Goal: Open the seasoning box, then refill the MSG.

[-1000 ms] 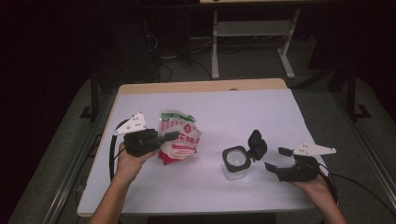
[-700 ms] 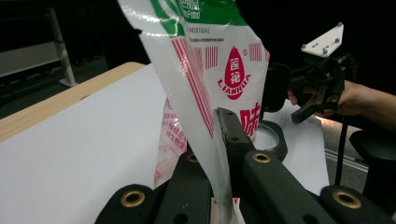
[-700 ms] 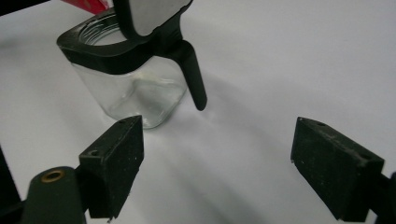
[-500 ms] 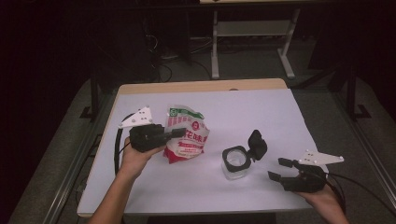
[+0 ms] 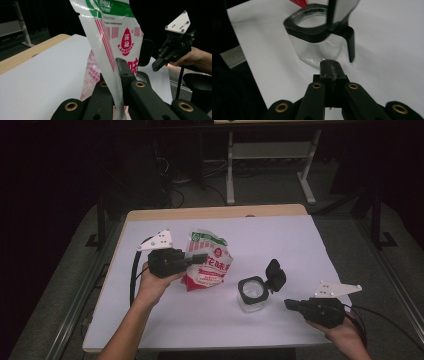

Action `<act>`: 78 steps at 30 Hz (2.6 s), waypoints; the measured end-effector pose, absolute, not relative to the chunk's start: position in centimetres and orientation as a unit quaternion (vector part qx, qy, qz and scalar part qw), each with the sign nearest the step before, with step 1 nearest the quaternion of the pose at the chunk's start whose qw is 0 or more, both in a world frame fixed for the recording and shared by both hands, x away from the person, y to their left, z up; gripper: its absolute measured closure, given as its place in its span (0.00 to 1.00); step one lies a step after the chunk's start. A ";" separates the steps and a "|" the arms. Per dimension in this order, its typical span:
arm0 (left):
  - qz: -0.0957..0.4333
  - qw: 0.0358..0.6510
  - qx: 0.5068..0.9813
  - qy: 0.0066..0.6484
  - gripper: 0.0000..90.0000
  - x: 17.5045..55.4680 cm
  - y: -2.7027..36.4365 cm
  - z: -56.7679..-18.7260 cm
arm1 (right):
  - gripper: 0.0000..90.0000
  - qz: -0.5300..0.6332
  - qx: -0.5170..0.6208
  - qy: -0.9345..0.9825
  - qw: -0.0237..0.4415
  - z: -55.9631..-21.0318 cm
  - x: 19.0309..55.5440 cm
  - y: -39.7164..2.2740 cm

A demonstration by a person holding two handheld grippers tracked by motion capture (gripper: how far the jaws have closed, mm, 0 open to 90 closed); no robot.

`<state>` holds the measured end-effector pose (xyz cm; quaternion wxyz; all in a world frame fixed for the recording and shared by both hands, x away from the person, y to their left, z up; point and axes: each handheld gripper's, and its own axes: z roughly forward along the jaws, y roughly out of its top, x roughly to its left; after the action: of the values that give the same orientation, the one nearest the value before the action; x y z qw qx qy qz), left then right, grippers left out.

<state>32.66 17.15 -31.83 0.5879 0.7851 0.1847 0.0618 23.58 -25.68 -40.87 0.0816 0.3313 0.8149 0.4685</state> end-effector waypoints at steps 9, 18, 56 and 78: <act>0.049 0.599 0.779 0.182 1.00 32.4 16.9 -31.6 | 1.00 0.493 0.294 0.817 0.061 -39.9 23.1 -23.8; 0.043 0.603 0.776 0.181 1.00 32.3 17.0 -31.5 | 1.00 0.515 0.272 0.810 0.069 -38.5 23.5 -21.2; 0.019 0.624 0.763 0.167 1.00 30.8 17.9 -29.3 | 1.00 0.506 0.291 0.799 0.145 -37.8 28.4 -10.4; -0.001 0.651 0.745 0.146 1.00 31.3 15.6 -28.4 | 1.00 0.513 0.280 0.802 0.120 -38.9 28.2 -8.8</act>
<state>31.26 15.57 -28.43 0.6511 0.7449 0.1458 -0.0011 28.23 -8.78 -38.85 0.1201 0.2801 0.8024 0.5131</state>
